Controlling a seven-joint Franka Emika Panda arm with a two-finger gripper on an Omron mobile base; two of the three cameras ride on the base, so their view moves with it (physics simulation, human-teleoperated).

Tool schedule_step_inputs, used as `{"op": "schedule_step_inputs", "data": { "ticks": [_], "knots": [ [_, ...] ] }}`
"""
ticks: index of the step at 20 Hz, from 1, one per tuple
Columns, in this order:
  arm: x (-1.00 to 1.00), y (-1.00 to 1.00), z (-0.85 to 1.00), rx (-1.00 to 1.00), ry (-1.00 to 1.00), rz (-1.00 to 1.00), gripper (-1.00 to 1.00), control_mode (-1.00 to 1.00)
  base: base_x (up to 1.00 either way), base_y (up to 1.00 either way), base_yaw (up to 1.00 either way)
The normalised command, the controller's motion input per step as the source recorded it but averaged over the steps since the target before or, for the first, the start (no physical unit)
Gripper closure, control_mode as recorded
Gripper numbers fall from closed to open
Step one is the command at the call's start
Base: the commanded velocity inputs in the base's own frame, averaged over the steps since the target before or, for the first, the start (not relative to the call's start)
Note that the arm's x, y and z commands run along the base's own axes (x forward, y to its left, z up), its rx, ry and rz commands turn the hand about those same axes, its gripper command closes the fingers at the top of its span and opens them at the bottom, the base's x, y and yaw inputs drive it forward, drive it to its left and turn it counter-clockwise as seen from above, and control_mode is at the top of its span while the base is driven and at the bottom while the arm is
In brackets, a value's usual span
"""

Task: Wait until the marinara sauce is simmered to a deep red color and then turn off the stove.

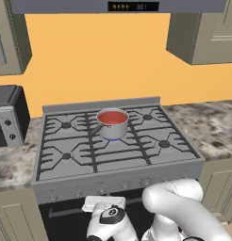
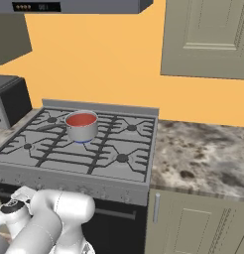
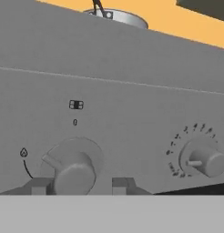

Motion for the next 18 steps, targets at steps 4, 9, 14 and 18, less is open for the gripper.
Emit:
{"op": "schedule_step_inputs", "data": {
  "ticks": [4,9,14,18],
  "knots": [
    [0.00,-0.02,0.00,0.47,-0.03,-0.11,1.00,-1.00,0.00,0.00,0.00],
    [0.00,0.00,0.10,0.38,-0.04,-0.05,1.00,-1.00,0.00,0.00,0.00],
    [0.00,-0.02,0.23,0.27,-0.10,-0.01,1.00,-1.00,0.00,0.00,0.00],
    [0.00,-0.05,0.27,0.20,-0.17,0.00,1.00,-1.00,0.00,0.00,0.00]
  ]
}}
